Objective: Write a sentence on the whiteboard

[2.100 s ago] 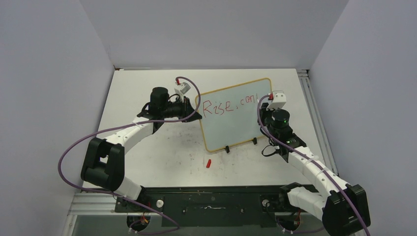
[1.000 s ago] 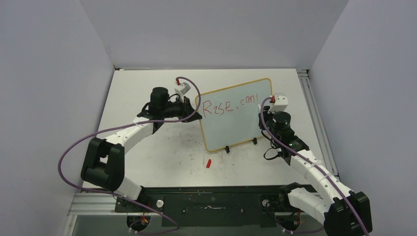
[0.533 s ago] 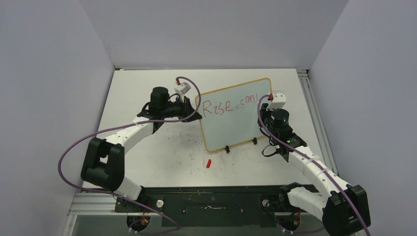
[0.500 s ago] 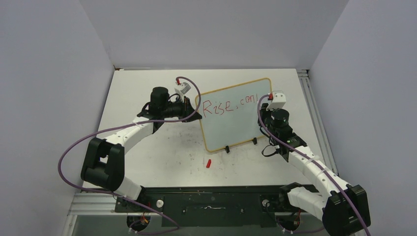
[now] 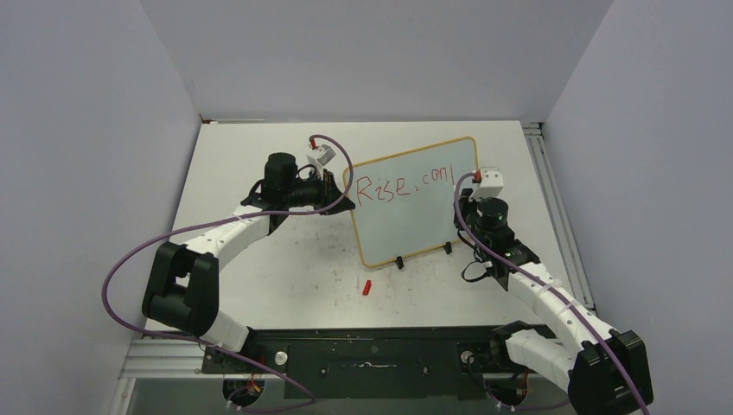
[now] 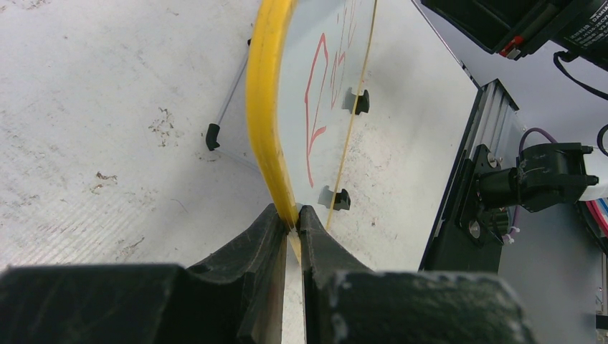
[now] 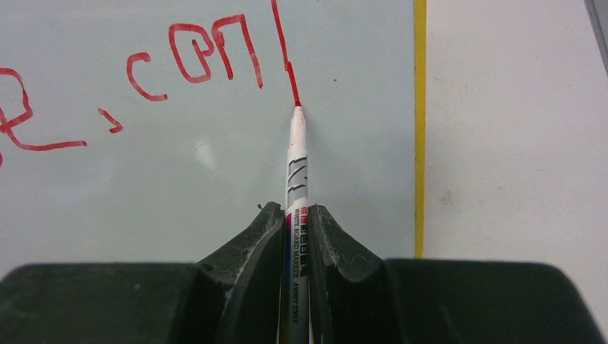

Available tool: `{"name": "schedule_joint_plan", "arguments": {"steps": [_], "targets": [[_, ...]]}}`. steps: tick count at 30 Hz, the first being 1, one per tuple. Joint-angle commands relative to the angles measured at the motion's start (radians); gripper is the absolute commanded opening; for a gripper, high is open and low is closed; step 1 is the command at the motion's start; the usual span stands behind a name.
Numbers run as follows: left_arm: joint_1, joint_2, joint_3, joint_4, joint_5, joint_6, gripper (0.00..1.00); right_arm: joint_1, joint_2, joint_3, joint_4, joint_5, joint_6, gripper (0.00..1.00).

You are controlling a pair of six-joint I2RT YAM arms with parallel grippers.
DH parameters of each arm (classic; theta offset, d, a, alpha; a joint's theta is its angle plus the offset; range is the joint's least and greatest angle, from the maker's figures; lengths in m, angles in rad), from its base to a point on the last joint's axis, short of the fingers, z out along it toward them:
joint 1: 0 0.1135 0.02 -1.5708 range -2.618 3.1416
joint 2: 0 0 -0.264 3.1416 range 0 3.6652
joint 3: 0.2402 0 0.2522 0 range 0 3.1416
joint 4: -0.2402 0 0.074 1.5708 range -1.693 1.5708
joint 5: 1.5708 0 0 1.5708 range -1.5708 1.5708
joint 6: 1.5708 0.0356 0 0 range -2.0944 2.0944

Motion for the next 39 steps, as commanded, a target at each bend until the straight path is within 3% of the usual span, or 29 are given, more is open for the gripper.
{"name": "schedule_joint_plan", "arguments": {"steps": [1, 15, 39], "targets": [[-0.002, -0.035, 0.046, 0.008, -0.001, 0.024, 0.00, 0.009, -0.042, -0.033, -0.035, -0.002, 0.038, 0.05], [-0.004, -0.040, 0.043, 0.010, -0.003, 0.024, 0.00, 0.039, -0.116, 0.012, -0.117, 0.028, 0.050, 0.05], [-0.005, -0.037, 0.041, 0.009, -0.004, 0.027, 0.00, 0.041, 0.049, 0.152, 0.085, 0.035, -0.067, 0.05]]}}
